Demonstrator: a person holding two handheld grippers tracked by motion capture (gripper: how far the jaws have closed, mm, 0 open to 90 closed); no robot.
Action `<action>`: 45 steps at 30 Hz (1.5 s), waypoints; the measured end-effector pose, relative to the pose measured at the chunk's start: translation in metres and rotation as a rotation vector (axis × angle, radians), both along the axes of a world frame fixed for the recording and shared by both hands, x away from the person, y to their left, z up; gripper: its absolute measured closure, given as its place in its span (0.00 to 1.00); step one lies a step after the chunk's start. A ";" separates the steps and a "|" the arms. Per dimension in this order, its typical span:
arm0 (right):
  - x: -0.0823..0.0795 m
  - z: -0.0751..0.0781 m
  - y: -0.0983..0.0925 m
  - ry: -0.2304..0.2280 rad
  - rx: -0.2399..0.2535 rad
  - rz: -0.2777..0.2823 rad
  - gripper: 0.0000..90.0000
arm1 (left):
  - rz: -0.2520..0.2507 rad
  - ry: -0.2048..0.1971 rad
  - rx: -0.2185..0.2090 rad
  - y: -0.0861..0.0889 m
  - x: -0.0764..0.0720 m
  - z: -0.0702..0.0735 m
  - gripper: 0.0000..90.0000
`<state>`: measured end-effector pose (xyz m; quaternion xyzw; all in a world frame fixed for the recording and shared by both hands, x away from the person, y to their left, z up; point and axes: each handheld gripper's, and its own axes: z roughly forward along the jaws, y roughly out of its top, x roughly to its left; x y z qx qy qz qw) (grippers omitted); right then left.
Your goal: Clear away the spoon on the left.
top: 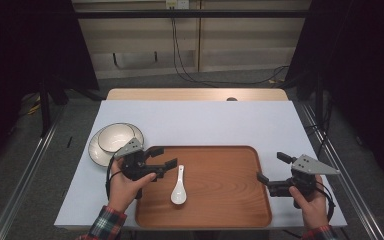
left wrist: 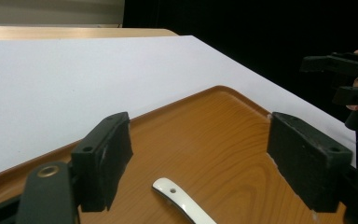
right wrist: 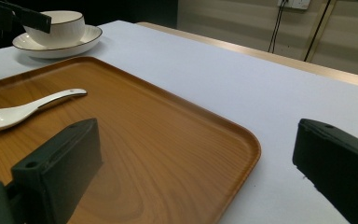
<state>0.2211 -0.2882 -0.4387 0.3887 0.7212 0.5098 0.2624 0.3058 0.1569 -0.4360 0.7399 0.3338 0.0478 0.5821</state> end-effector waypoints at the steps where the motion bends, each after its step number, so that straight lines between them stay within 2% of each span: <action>1: 0.000 0.000 0.000 -0.001 -0.001 -0.001 0.01 | 0.003 0.001 0.007 0.001 0.000 0.000 0.23; 3: 0.000 0.000 0.000 0.000 -0.001 0.002 0.01 | -0.006 -0.003 -0.001 0.001 0.000 0.000 0.22; 4: 0.000 0.000 0.000 0.000 -0.001 0.001 0.01 | 0.007 -0.004 0.015 0.002 -0.001 0.001 0.21; 5: 0.000 0.000 0.000 -0.001 -0.002 0.001 0.01 | 0.001 -0.008 0.005 0.002 -0.001 0.000 0.20; 10: 0.000 0.000 0.000 0.001 -0.001 -0.001 0.01 | 0.005 -0.010 0.016 0.006 -0.001 0.001 0.16; 11: 0.000 0.000 0.000 0.000 -0.003 0.003 0.01 | -0.011 -0.010 0.001 0.007 -0.001 0.001 0.15; 12: 0.000 0.000 0.000 0.000 -0.002 0.003 0.01 | -0.004 -0.011 0.008 0.007 -0.001 0.001 0.15; 15: 0.000 0.000 0.000 0.007 -0.001 0.002 0.01 | -0.026 -0.014 0.018 0.010 -0.001 0.002 0.11; 20: 0.000 0.000 0.000 0.007 -0.002 0.004 0.01 | -0.046 -0.020 0.001 0.014 -0.002 0.003 0.08; 24: 0.000 0.000 0.000 0.006 -0.003 0.005 0.01 | -0.058 -0.039 0.012 0.018 -0.002 0.003 0.06; 35: 0.000 0.000 0.000 0.003 -0.005 0.007 0.01 | -0.031 -0.042 -0.011 0.032 -0.002 0.006 0.06; 39: 0.000 0.000 0.000 0.004 -0.004 0.009 0.01 | -0.007 -0.049 0.001 0.037 -0.002 0.008 0.06; 43: 0.000 0.000 0.000 0.007 -0.003 0.009 0.01 | -0.007 -0.048 -0.014 0.040 -0.001 0.007 0.06; 45: 0.000 0.000 0.001 0.001 -0.005 0.008 0.01 | -0.012 -0.051 -0.003 0.042 -0.001 0.007 0.06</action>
